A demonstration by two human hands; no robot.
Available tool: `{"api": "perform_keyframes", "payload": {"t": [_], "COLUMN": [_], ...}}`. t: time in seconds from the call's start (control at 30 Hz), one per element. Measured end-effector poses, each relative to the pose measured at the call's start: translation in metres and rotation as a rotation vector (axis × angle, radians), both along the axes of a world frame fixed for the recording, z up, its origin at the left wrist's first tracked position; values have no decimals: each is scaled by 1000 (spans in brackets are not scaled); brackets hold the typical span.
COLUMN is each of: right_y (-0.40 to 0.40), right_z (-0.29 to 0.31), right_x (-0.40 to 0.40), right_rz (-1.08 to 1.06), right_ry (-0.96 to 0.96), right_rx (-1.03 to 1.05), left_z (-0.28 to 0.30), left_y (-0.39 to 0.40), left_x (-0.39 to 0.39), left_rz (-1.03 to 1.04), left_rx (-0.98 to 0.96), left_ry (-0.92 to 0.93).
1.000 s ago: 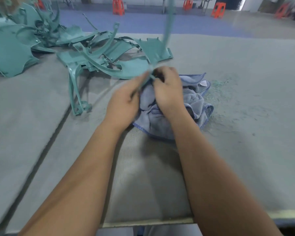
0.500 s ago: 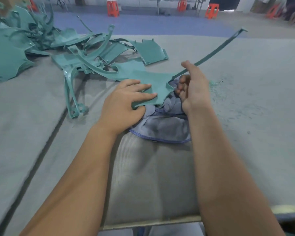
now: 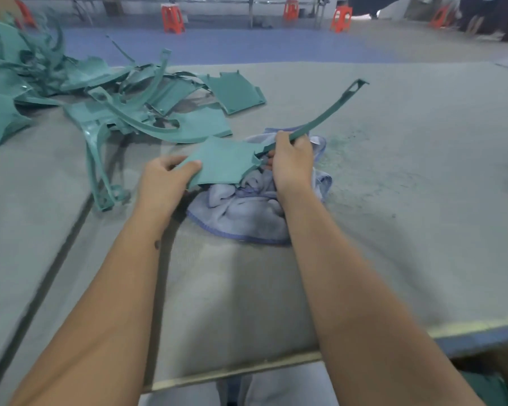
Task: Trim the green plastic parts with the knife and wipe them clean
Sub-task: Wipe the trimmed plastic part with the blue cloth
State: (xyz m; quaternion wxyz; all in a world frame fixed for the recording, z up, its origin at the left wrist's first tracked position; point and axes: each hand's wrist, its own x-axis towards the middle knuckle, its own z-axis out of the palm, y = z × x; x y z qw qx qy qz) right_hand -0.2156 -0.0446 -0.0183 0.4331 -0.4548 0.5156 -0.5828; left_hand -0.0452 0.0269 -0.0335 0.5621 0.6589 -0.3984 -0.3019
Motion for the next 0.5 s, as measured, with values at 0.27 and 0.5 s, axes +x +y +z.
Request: {"api": "perform_keyframes", "payload": {"t": [0.27,0.5], "right_y": [41,92], "right_z": [34,42], "right_x": [-51,-180], "right_rz": [-17,-367], "right_ry": [-348,-522], "right_rx": [-12,-19], "left_z": [34,59], "left_y": [19,24], "left_x": [-35,-166], "left_rz": [-76,-619], "left_rx": [-246,-250], "left_ry": [-80,-26]}}
